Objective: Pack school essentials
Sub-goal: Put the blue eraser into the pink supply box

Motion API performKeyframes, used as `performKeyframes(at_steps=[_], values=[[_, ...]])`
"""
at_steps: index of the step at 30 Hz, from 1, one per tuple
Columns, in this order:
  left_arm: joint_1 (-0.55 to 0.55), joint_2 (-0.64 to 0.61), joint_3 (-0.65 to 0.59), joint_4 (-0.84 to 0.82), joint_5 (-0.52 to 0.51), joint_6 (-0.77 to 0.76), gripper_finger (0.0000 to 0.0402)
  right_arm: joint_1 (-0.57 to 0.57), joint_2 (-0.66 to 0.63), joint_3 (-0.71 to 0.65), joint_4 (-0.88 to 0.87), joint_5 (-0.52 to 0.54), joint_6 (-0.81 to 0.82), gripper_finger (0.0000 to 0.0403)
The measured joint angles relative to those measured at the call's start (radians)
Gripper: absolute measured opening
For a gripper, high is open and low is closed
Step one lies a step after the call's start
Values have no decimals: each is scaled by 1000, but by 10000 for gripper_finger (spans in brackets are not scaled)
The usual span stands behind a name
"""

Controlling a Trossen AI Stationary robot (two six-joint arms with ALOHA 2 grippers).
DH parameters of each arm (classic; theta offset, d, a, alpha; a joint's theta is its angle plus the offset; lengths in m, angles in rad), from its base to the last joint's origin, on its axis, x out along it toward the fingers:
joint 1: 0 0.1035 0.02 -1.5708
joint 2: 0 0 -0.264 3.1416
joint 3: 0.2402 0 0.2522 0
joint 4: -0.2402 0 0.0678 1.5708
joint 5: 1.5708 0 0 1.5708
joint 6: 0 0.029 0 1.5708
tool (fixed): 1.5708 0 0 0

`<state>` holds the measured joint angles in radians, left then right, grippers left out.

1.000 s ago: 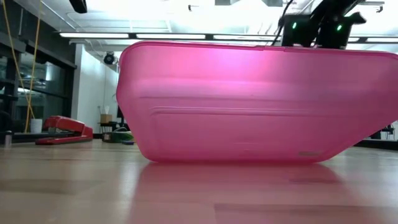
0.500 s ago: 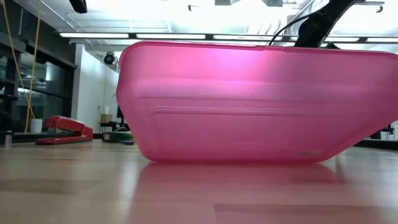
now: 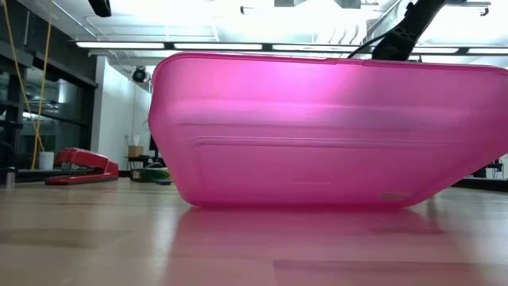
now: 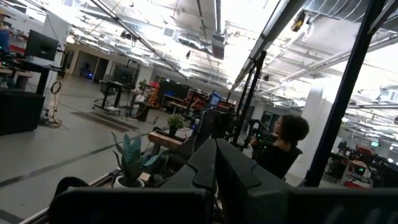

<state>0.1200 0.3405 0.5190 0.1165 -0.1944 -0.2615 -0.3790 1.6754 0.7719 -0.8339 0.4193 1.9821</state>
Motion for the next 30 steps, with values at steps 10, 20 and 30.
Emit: performKeyframes(at_steps=[10,20,30], values=[[0,0,0,0,0,0,1,0,9,-1,12,7,-20,119],[0,0,0,0,0,0,1,36,-3,-5,7,18,-63,103],[0,0,0,0,0,0,1,122,-135,-7,-18,-31,-139,102]])
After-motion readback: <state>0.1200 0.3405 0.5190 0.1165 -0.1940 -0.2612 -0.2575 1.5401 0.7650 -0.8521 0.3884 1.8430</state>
